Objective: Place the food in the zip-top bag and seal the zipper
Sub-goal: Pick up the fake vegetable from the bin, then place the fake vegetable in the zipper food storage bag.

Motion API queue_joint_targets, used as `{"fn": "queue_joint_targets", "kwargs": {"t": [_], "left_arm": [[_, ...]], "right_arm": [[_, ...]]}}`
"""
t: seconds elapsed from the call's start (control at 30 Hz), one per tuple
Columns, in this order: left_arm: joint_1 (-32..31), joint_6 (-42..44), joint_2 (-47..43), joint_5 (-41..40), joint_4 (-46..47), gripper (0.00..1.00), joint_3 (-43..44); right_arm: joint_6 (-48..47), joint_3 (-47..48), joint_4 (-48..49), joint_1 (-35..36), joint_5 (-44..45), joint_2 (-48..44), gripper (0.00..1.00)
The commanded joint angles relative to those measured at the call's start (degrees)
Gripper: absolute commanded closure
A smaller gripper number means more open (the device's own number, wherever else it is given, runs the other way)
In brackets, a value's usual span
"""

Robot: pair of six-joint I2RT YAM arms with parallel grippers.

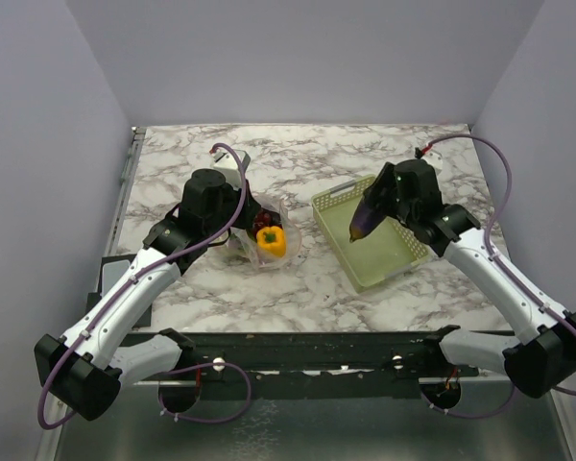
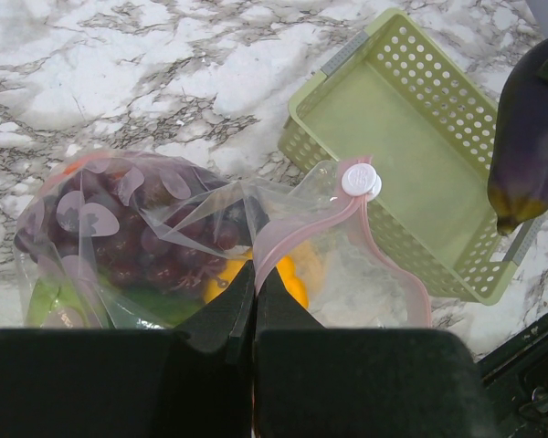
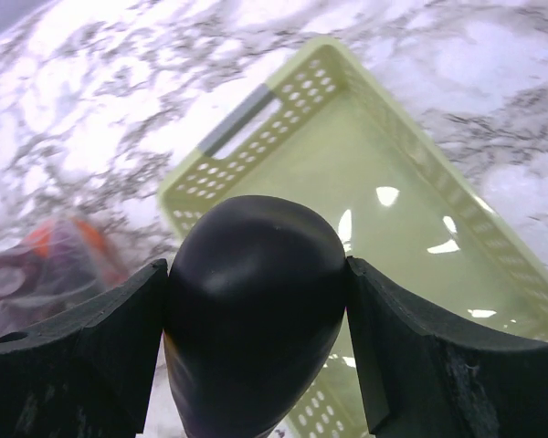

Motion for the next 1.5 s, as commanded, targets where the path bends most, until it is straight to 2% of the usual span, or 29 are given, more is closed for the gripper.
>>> {"fn": "queue_joint_targets", "kwargs": {"t": [0.0, 0.2, 0.47, 0.8, 1.07, 1.47], "left_arm": [[-0.1, 0.2, -0.3, 0.5, 1.4, 1.00, -0.5], [-0.1, 0.2, -0.2, 0.5, 1.4, 1.00, -0.6], [-0.1, 0.1, -0.2, 0.5, 1.4, 1.00, -0.6], [-0.1, 0.2, -0.4, 0.5, 1.4, 1.00, -0.6], [-0.1, 0.1, -0.6, 0.4, 1.4, 1.00, -0.6], [0.0, 0.2, -0.5, 0.6, 1.4, 1.00, -0.5]], "right_arm": [[-2.4, 2.3, 6.0, 4.1, -2.3, -3.0, 0.68], [-5.0, 3.9, 10.5, 11.0, -0.6, -4.7, 0.70], [-7.3, 7.4, 13.3, 14.8, -14.3, -2.9, 0.70], [-11.0, 12.4, 11.8, 21.0, -23.7, 3.8, 0.69], [-13.0, 17.0, 7.4, 24.7, -26.8, 10.2, 0.69], [-11.2, 19.7, 3.6, 26.4, -24.6, 17.4, 0.63]]}}
